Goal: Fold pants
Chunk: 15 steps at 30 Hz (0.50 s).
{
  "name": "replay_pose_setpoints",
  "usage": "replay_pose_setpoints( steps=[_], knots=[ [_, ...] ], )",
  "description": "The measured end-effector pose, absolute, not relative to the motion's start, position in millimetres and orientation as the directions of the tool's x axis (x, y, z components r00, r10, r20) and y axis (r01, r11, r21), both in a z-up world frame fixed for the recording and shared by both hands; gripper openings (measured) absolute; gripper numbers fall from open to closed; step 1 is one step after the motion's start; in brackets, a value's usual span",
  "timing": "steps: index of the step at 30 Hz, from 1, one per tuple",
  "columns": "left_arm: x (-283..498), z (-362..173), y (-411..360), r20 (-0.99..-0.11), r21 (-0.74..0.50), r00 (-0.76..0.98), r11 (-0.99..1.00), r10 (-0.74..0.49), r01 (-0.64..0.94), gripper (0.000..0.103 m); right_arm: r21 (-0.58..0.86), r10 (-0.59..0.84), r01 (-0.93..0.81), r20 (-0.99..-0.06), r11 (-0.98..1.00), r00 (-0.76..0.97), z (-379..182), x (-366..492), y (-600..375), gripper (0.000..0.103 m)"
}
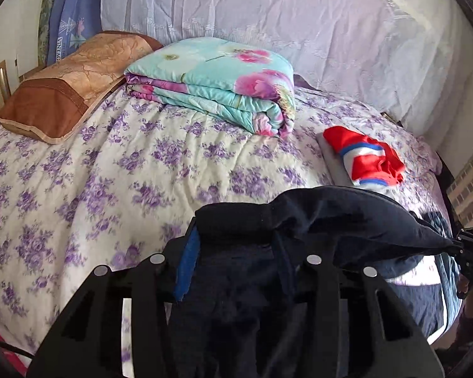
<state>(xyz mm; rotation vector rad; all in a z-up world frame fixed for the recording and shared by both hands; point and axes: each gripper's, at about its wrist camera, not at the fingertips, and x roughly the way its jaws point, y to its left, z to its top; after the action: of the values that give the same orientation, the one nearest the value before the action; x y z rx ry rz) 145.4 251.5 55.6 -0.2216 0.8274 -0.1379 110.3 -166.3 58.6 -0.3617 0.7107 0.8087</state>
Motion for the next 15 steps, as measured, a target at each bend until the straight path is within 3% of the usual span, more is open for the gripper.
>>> replay_pose_setpoints(
  steps=[6, 9, 11, 15],
  knots=[
    [65, -16, 261, -0.810, -0.197, 0.563, 0.980, -0.165, 0.004, 0.044, 0.144, 0.565, -0.798, -0.779, 0.585, 0.273, -35, 4, -149, 0.004],
    [51, -58, 275, -0.855, -0.243, 0.488, 0.967, -0.176, -0.077, 0.046, 0.163, 0.545, -0.765, -0.792, 0.623, 0.275, -76, -7, -145, 0.005],
    [39, -60, 286, -0.833, -0.316, 0.506, 0.943, -0.221, -0.108, 0.047, 0.197, 0.572, -0.740, -0.767, 0.643, 0.293, -80, -8, -147, 0.005],
    [25, -35, 292, -0.767, -0.416, 0.577, 0.903, -0.283, -0.110, 0.065, 0.188, 0.582, -0.738, -0.747, 0.648, 0.321, -81, -10, -142, 0.005]
  ],
)
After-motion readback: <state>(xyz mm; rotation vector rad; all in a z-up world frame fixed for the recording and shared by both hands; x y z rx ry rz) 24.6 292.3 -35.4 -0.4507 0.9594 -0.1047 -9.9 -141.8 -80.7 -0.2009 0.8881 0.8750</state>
